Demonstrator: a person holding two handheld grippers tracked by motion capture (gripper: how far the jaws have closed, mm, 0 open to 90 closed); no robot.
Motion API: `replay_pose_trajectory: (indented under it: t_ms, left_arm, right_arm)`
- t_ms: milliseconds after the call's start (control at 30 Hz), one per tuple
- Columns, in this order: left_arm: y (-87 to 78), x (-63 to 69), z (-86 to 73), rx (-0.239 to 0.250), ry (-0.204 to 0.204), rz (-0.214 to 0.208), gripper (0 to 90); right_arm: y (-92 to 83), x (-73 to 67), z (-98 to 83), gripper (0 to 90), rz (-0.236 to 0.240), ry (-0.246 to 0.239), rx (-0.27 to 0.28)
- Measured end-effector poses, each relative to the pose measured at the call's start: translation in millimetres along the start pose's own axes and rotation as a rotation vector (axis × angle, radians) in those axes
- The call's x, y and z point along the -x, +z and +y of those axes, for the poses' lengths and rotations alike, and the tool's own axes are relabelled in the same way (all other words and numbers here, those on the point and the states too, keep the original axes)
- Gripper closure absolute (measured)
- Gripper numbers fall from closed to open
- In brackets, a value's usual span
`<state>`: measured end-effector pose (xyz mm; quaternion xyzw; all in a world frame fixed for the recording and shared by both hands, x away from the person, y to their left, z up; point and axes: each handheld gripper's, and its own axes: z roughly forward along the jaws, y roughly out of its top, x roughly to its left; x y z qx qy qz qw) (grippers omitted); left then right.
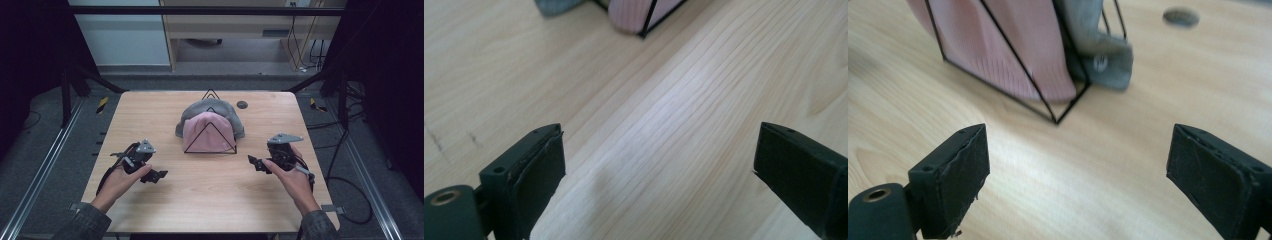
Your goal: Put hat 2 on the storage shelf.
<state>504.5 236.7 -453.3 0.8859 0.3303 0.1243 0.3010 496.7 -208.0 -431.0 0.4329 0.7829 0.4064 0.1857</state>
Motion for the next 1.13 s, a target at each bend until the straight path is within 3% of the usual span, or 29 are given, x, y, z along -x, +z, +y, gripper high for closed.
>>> replay_pose_trajectory:
  t_ms: [167, 467, 633, 767, 867, 1133]
  left_arm:
    - [11.5, -5.1, -11.1, -0.022, -0.026, -0.003, 5.7]
    - [23.7, -12.8, -30.3, -0.063, -0.071, -0.002, 5.6]
    - [27.1, -11.9, -33.7, -0.034, -0.066, 0.040, 3.8]
    - [29.2, -9.2, -37.7, 0.005, -0.075, 0.054, 0.0]
    - [28.5, -8.2, -39.2, 0.009, -0.081, 0.062, 0.0]
    - [27.7, -8.6, -39.8, 0.004, -0.072, 0.051, 0.0]
  right_arm:
    - [16.4, 0.0, -24.2, 10.6, 0.011, 0.033, -0.060]
    - [31.2, 3.3, -49.1, 9.6, -0.010, 0.072, -0.126]
    - [38.1, 0.9, -58.3, 7.3, -0.020, 0.056, -0.182]
    - [38.3, -0.8, -62.5, 7.0, -0.049, 0.032, -0.167]
    - [38.7, -4.9, -70.7, 6.0, -0.084, -0.013, -0.117]
    - [36.8, -7.2, -74.3, 5.6, -0.094, -0.002, -0.100]
